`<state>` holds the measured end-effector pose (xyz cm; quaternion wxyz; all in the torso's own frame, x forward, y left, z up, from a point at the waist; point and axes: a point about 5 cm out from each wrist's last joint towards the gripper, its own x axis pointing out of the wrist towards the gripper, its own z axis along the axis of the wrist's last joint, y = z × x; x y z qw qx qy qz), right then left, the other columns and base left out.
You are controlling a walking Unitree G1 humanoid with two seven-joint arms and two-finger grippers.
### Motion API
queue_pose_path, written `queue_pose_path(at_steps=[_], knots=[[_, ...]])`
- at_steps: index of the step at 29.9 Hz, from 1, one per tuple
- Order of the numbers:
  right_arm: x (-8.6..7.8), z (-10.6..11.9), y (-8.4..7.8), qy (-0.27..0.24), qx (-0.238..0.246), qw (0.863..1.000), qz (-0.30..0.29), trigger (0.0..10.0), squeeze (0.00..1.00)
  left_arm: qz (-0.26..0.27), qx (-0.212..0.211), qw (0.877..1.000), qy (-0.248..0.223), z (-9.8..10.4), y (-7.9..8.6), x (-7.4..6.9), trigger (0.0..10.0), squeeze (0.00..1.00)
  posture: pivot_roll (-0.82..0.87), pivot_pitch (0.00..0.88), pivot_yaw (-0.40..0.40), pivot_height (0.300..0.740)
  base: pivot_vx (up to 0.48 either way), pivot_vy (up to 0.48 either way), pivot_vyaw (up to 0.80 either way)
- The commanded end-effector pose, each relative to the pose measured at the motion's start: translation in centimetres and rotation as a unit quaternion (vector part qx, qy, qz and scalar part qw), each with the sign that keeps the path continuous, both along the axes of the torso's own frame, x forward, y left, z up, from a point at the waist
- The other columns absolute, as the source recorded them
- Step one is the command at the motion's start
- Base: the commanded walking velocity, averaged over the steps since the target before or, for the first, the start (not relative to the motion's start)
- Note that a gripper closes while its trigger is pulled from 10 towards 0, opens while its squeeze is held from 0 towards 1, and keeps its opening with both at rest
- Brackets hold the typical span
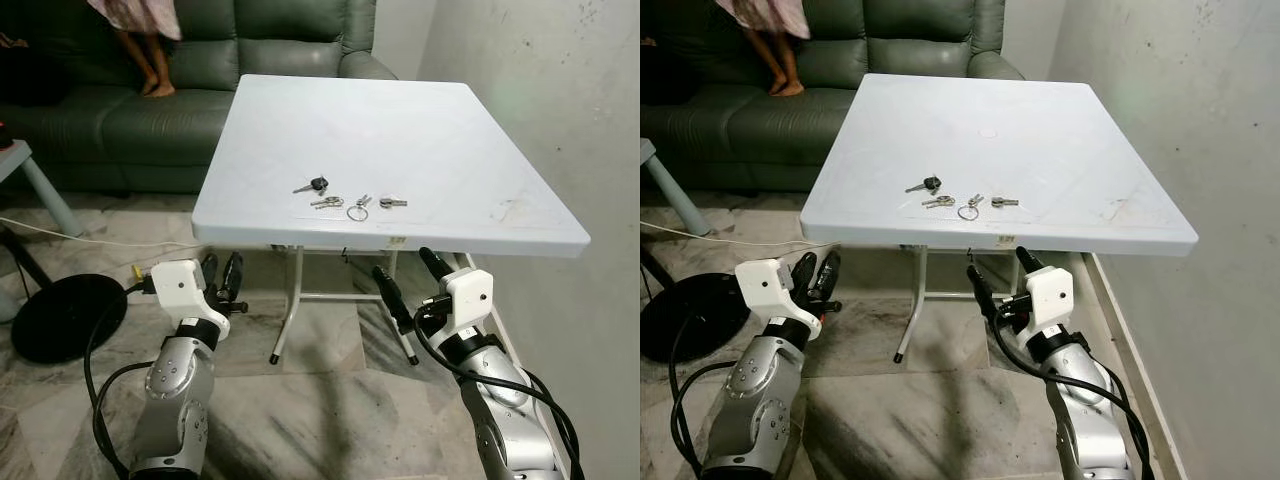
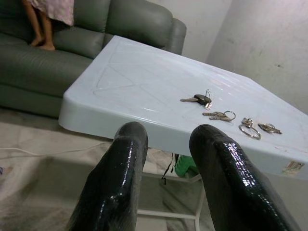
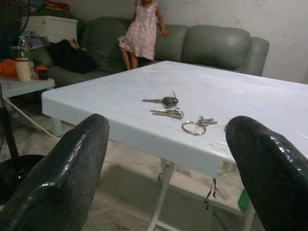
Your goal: Hang keys on a hook
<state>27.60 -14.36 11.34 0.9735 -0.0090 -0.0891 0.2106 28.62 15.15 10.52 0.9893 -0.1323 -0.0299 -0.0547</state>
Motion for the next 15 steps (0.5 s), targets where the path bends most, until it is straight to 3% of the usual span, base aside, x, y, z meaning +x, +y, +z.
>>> queue_pose_path(at_steps=[1,15], knots=[[0.23,0.21,0.09,0.000,0.003,1.000,0.002,10.0,0.00,-0.002,0.000,1.000,0.001,0.12,-0.13,0.22,10.0,0.00,0.12,0.000,-0.069,0.740,0.292,0.330,0.00],[0.27,0.27,-0.19,-0.001,0.001,1.000,0.000,10.0,0.00,-0.003,0.000,1.000,0.001,0.23,-0.07,0.34,10.0,0.00,0.12,0.000,-0.067,0.740,0.296,0.353,0.00]])
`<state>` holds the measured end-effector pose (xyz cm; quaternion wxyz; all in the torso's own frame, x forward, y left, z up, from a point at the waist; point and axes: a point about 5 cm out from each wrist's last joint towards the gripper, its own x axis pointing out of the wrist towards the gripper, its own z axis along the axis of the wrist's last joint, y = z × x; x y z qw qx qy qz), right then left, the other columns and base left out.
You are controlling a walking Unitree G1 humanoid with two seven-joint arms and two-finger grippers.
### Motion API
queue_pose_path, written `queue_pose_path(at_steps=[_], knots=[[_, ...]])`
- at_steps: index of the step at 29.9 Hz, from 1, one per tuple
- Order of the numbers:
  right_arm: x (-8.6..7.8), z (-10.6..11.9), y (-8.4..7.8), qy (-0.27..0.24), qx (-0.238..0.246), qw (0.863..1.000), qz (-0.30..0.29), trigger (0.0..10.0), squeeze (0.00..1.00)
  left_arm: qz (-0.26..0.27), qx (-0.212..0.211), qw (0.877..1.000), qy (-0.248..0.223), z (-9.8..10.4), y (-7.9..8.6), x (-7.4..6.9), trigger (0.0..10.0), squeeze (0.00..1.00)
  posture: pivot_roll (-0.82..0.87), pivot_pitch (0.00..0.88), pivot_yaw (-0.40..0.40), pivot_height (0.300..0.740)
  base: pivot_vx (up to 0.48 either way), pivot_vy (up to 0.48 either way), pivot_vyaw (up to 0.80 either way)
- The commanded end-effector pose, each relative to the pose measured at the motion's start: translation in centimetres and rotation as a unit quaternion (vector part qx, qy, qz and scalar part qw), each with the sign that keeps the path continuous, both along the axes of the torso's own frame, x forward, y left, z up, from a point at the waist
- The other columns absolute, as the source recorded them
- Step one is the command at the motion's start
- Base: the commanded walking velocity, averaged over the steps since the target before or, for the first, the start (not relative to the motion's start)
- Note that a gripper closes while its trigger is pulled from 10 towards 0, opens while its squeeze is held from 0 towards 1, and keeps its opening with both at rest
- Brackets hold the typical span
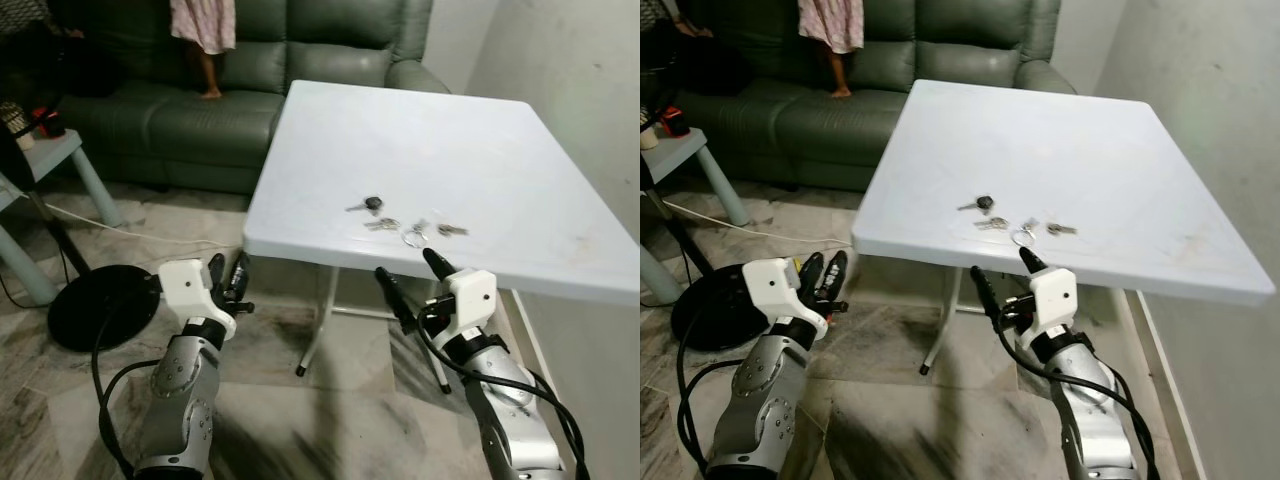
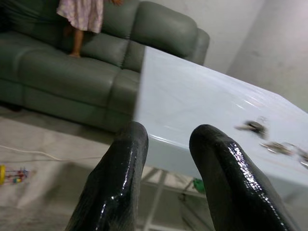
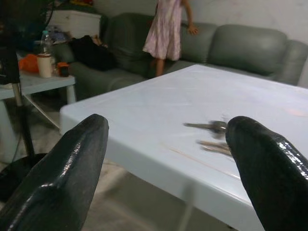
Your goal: Hang keys on a hook
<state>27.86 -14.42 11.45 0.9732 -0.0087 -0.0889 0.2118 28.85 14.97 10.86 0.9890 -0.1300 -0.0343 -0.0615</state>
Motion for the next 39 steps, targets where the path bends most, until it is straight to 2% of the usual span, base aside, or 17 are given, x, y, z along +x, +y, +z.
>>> queue_pose_path(at_steps=[1,21,32,39], knots=[[-0.01,0.12,-0.11,-0.001,0.000,1.000,-0.001,10.0,0.00,0.002,-0.001,1.000,0.006,-0.10,0.07,0.13,10.0,0.00,0.12,0.000,-0.066,0.740,0.300,0.375,0.00],[-0.07,0.04,0.11,0.000,0.002,1.000,0.005,10.0,0.00,0.000,0.013,1.000,0.006,0.05,0.05,0.13,10.0,0.00,0.12,0.000,-0.065,0.740,0.305,0.370,0.00],[-0.07,0.00,0.19,0.002,0.002,1.000,0.007,10.0,0.00,-0.002,0.028,1.000,0.003,0.14,0.03,0.14,10.0,0.00,0.12,0.000,-0.063,0.740,0.396,0.000,0.00],[0.26,-0.21,-0.44,0.010,-0.007,1.000,-0.010,10.0,0.00,-0.011,0.028,1.000,0.009,0.15,-0.57,0.15,10.0,0.00,0.13,0.000,-0.064,0.740,0.000,0.000,0.00]])
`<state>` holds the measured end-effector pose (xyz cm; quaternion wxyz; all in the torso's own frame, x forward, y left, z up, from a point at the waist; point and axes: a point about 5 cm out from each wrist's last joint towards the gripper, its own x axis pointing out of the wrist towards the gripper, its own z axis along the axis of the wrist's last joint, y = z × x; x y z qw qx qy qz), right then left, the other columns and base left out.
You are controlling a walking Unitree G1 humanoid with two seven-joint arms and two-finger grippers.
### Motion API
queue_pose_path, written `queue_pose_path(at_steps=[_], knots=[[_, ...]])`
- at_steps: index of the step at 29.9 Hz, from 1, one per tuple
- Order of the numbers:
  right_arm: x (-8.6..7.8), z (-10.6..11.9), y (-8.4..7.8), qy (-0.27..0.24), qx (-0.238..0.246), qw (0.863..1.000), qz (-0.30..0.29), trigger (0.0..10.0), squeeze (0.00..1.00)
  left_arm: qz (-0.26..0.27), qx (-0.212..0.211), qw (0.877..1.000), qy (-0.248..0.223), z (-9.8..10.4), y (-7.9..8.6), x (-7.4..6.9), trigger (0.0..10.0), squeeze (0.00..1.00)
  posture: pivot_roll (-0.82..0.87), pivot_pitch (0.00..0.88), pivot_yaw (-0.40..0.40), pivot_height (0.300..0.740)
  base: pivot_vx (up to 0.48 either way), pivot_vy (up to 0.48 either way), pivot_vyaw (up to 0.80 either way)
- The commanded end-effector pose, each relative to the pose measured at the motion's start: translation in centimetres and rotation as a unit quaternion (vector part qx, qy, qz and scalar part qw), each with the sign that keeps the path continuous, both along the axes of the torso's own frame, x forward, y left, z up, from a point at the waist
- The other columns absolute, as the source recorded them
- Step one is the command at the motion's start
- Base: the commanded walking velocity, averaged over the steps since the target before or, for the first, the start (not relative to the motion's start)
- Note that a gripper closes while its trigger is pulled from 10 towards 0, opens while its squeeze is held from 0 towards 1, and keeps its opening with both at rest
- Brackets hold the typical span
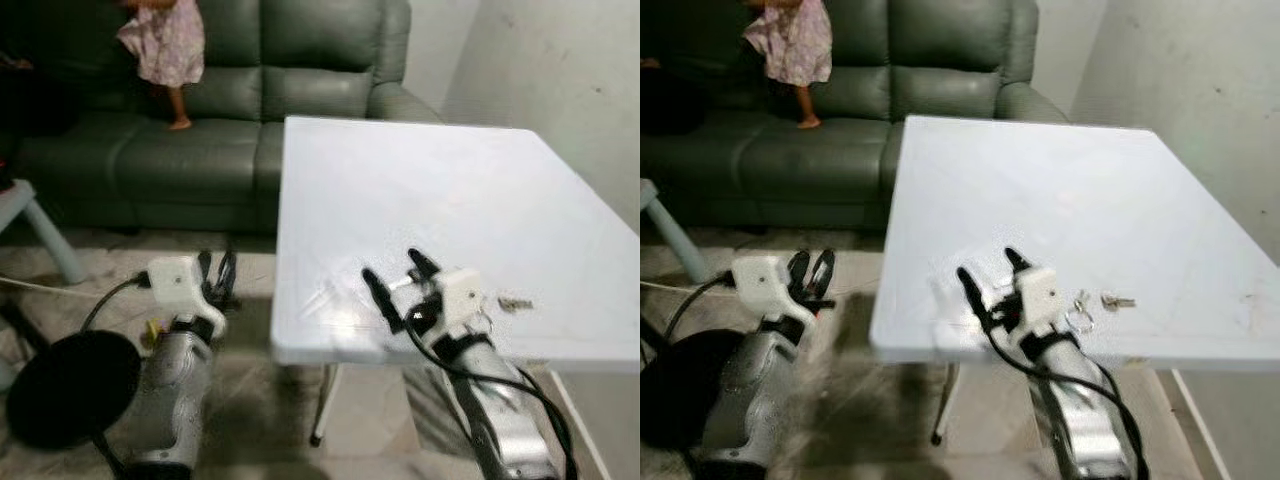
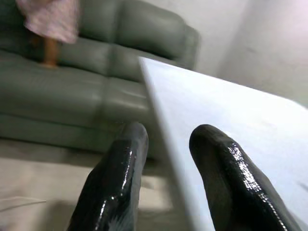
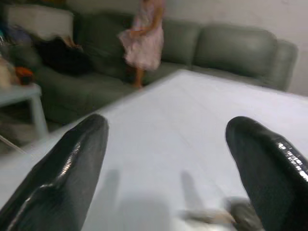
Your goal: Hang keys on a hook
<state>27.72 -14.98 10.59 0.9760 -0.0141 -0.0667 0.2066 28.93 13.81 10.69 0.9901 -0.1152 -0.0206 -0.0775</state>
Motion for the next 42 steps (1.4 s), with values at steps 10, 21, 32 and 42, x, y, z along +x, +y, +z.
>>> queue_pose_path(at_steps=[10,21,32,42], knots=[[2.5,1.6,-1.7,0.016,0.005,0.996,-0.088,10.0,0.00,-0.046,0.039,0.997,-0.036,1.4,-1.5,-0.5,10.0,0.00,0.13,0.000,-0.077,0.740,0.000,0.000,0.00],[3.2,1.1,-0.9,0.077,-0.004,0.988,-0.137,10.0,0.00,-0.089,0.051,0.993,-0.054,2.0,-3.1,-1.5,10.0,0.00,0.14,0.000,-0.090,0.740,0.000,0.000,0.00],[4.0,1.2,-0.7,0.122,0.028,0.978,-0.165,10.0,0.00,-0.110,0.060,0.991,-0.055,2.0,-4.1,-3.3,10.0,0.00,0.14,0.048,-0.107,0.740,0.000,0.000,0.00],[5.0,1.7,-0.8,0.128,0.020,0.972,-0.198,10.0,0.00,-0.110,0.057,0.991,-0.046,2.0,-4.3,-4.5,10.0,0.00,0.15,0.101,-0.120,0.740,0.000,0.000,0.00]])
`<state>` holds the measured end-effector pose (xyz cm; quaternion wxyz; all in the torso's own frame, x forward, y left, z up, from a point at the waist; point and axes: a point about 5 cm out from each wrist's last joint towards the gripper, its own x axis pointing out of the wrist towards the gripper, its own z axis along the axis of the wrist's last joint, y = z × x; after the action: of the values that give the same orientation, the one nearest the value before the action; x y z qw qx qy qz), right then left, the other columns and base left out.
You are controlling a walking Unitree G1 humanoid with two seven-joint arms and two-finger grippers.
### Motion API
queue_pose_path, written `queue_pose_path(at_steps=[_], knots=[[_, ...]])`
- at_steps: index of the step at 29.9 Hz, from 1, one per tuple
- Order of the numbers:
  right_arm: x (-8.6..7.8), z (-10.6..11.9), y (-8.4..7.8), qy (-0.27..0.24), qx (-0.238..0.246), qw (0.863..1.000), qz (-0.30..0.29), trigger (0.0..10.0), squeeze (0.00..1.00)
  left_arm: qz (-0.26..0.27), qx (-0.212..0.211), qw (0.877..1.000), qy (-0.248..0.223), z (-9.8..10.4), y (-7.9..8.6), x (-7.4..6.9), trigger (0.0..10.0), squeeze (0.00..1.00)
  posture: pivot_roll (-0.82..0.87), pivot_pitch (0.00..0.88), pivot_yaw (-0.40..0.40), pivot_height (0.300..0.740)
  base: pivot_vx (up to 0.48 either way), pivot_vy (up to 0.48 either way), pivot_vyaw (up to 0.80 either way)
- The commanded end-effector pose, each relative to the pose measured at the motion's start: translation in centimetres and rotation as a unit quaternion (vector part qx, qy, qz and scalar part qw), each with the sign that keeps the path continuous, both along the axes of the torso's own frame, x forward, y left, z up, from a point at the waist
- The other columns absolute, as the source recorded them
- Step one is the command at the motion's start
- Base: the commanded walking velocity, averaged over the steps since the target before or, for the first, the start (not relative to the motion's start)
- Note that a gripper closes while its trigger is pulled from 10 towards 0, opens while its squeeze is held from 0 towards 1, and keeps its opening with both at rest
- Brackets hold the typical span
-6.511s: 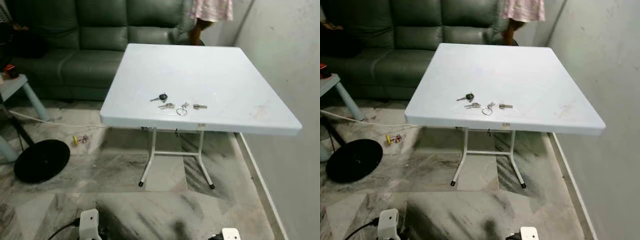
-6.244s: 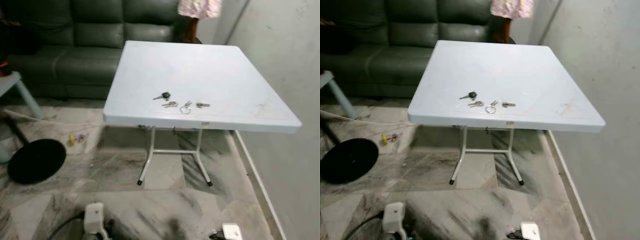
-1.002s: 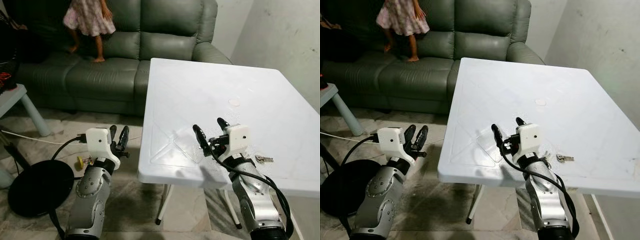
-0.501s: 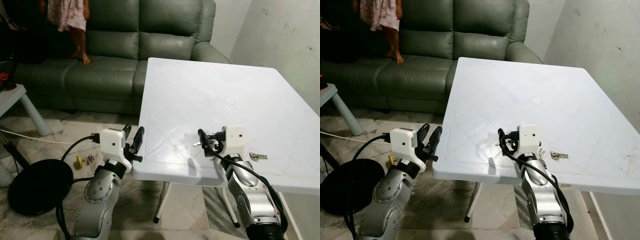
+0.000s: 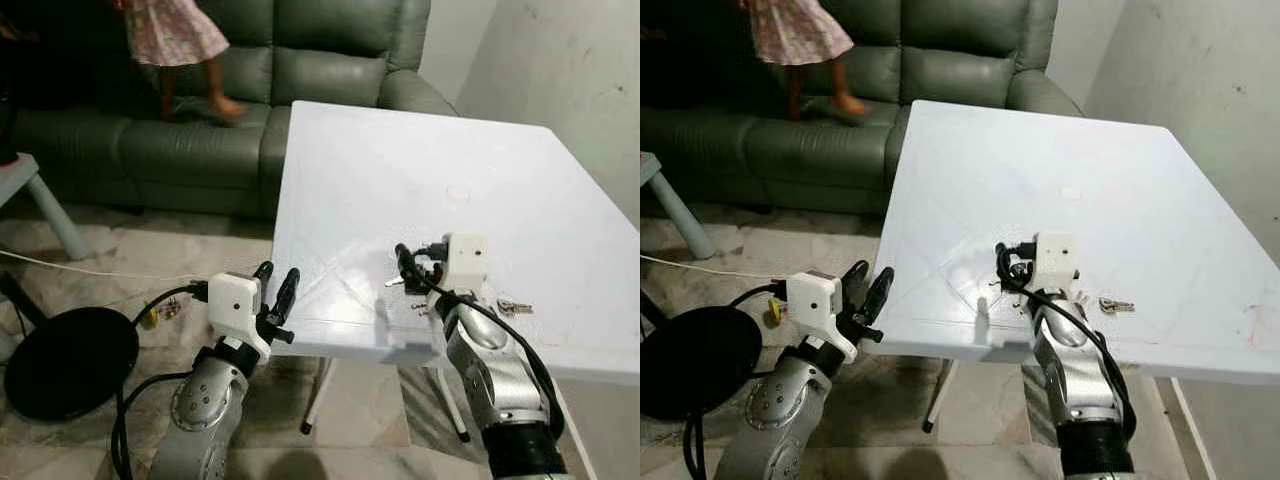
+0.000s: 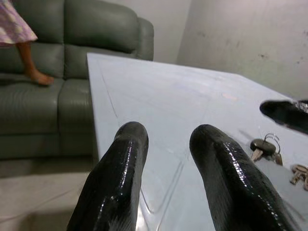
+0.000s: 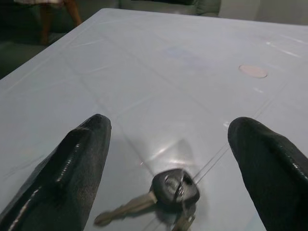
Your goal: Hang keys on a hook
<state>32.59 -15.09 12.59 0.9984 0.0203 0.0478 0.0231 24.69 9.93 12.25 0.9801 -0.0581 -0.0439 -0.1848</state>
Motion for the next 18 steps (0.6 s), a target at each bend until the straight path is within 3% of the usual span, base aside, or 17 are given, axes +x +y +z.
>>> queue_pose_path(at_steps=[1,12,13,14,15,16,17,18], knots=[[0.3,-0.4,-0.7,0.012,-0.006,1.000,-0.019,10.0,0.00,-0.007,0.001,1.000,-0.004,0.4,-0.4,-0.3,10.0,0.00,0.15,0.101,-0.120,0.740,0.000,0.000,0.00],[0.7,-2.1,-1.1,0.033,-0.033,0.998,-0.032,10.0,0.00,-0.004,-0.003,1.000,0.010,0.2,-0.4,-1.5,10.0,0.00,0.16,0.129,-0.128,0.740,0.000,0.000,0.00],[0.5,-2.4,-1.2,0.033,-0.038,0.998,-0.028,6.3,0.00,-0.002,-0.002,1.000,0.011,0.2,-0.4,-1.6,10.0,0.00,0.16,0.129,-0.129,0.740,0.000,0.000,0.00],[0.4,-2.5,-1.4,0.032,-0.037,0.998,-0.026,4.9,0.00,-0.001,-0.003,1.000,0.011,0.2,-0.4,-1.6,10.0,0.00,0.16,0.129,-0.130,0.740,0.000,0.000,0.00],[0.3,-2.6,-1.4,0.032,-0.035,0.999,-0.024,4.9,0.00,0.000,-0.003,1.000,0.012,0.2,-0.3,-1.6,10.0,0.00,0.16,0.129,-0.130,0.740,0.000,0.000,0.00],[0.3,-2.8,-1.6,0.030,-0.033,0.999,-0.019,3.7,0.00,0.001,-0.003,1.000,0.013,0.2,-0.3,-1.7,10.0,0.00,0.16,0.132,-0.129,0.740,0.000,0.000,0.00],[0.2,-2.7,-1.7,0.024,-0.029,0.999,-0.014,1.3,0.00,0.001,-0.003,1.000,0.014,0.2,-0.3,-1.7,10.0,0.00,0.16,0.131,-0.130,0.740,0.000,0.000,0.00],[0.1,-2.7,-1.8,0.019,-0.026,0.999,-0.010,1.3,0.00,0.001,-0.003,1.000,0.014,0.2,-0.3,-1.7,10.0,0.00,0.16,0.131,-0.130,0.740,0.000,0.000,0.00]])
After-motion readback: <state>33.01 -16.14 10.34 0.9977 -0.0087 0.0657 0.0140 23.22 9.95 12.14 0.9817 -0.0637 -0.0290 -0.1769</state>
